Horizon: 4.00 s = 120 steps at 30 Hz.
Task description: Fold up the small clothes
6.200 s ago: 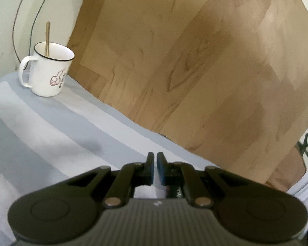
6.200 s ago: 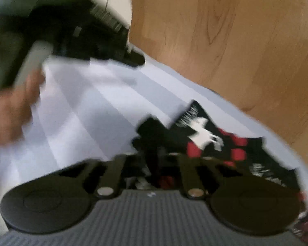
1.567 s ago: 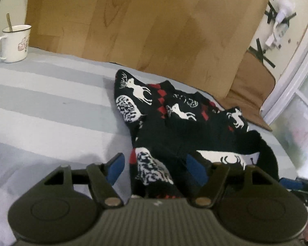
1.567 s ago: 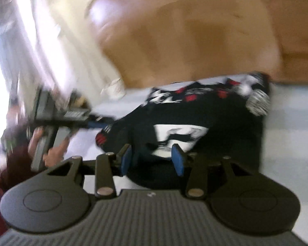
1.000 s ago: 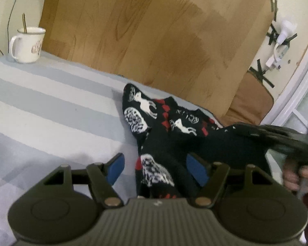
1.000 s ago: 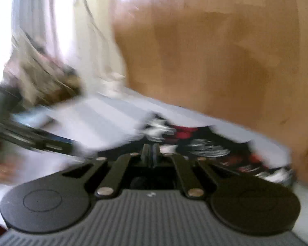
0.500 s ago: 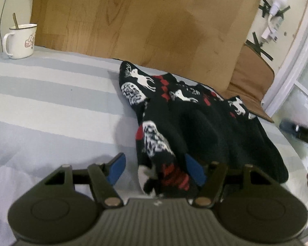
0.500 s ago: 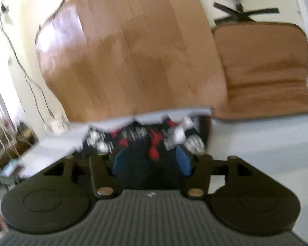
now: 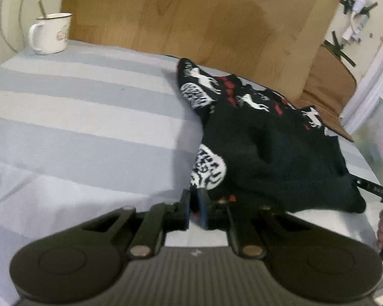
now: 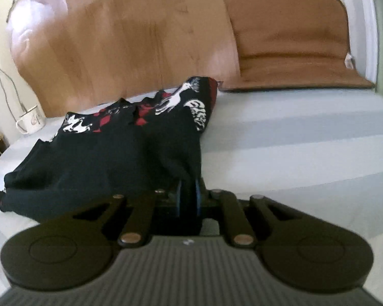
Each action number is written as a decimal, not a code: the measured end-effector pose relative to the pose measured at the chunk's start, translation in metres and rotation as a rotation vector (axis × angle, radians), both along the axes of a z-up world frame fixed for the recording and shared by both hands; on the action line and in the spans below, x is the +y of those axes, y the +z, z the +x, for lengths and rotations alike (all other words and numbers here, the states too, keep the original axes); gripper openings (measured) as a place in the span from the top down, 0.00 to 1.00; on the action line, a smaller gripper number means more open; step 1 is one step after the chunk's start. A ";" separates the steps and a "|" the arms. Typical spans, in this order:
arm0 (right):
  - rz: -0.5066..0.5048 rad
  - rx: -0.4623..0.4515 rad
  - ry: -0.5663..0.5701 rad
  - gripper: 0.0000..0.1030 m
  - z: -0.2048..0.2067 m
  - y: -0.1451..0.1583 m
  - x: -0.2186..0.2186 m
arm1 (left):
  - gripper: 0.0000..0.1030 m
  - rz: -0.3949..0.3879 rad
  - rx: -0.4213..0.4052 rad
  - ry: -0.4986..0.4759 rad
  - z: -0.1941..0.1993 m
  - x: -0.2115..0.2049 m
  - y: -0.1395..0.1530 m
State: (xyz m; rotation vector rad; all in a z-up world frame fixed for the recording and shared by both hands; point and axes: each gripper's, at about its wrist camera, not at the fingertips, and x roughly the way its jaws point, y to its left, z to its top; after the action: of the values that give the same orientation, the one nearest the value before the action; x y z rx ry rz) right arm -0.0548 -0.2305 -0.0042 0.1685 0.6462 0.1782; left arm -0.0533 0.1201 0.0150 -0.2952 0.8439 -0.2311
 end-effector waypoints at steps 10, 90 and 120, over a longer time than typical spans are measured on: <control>0.002 -0.122 0.084 0.56 0.043 0.073 -0.016 | 0.43 0.142 -0.207 0.026 0.057 0.015 0.074; 0.216 -0.029 0.106 0.99 0.008 -0.003 0.019 | 0.55 0.103 -0.224 -0.117 0.108 -0.042 -0.006; 0.581 0.130 -0.138 0.73 -0.034 0.005 -0.014 | 0.94 -0.338 -0.019 -0.296 0.086 -0.049 -0.036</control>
State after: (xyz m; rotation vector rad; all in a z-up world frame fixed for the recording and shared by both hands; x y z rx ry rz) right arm -0.0886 -0.2450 0.0004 0.7869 0.6964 0.2193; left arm 0.0325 0.0716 -0.0213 -0.4821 0.8271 -0.6557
